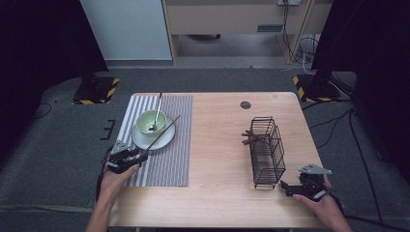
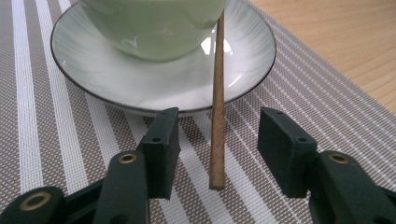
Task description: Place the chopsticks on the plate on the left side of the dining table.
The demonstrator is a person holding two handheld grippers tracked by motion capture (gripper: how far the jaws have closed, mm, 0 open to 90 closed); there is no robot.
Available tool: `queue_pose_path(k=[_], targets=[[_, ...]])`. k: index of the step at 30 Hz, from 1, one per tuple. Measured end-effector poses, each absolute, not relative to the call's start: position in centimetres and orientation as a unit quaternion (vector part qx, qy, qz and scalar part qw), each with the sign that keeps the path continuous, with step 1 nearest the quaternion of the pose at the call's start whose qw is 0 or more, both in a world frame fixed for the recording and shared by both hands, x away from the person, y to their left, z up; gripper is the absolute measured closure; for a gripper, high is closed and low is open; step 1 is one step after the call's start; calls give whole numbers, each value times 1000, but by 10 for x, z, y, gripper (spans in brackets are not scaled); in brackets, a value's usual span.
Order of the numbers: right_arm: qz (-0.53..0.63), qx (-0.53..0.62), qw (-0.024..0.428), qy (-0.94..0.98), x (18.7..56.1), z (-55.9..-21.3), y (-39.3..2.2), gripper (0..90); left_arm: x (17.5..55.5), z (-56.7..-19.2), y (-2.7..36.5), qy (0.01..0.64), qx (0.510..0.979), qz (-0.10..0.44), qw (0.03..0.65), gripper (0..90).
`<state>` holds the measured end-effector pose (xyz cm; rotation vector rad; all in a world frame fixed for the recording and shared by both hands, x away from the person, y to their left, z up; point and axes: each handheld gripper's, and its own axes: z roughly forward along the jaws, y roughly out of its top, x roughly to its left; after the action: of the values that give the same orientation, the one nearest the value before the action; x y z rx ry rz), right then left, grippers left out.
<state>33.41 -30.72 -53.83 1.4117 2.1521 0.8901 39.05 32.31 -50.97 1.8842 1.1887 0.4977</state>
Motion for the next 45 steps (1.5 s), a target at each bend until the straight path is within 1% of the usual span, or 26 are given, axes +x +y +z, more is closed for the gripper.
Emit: queue_pose_path(k=[4, 7, 11, 17, 23, 28, 36, 45], targets=[[320, 508, 208, 773, 334, -538, -307, 4, 389, -508, 320, 470, 749, 203, 420, 423], [319, 509, 208, 772, 334, -538, -307, 4, 388, -507, 318, 467, 750, 203, 423, 419], [319, 508, 209, 772, 333, -538, -307, 4, 387, -505, 314, 463, 748, 206, 428, 384], [319, 510, 209, 771, 333, -538, -306, 4, 382, -502, 308, 456, 750, 204, 433, 377], [319, 511, 209, 770, 333, -538, -306, 4, 375, -499, 305, 450, 753, 210, 431, 329], [319, 511, 209, 770, 333, -538, -306, 4, 372, -494, 300, 446, 749, 205, 445, 298], [318, 513, 209, 769, 332, -538, -306, 4, 375, -480, 277, 417, 758, 194, 462, 256], [318, 513, 210, 769, 332, -538, -306, 4, 384, -467, 250, 408, 764, 188, 463, 244]])
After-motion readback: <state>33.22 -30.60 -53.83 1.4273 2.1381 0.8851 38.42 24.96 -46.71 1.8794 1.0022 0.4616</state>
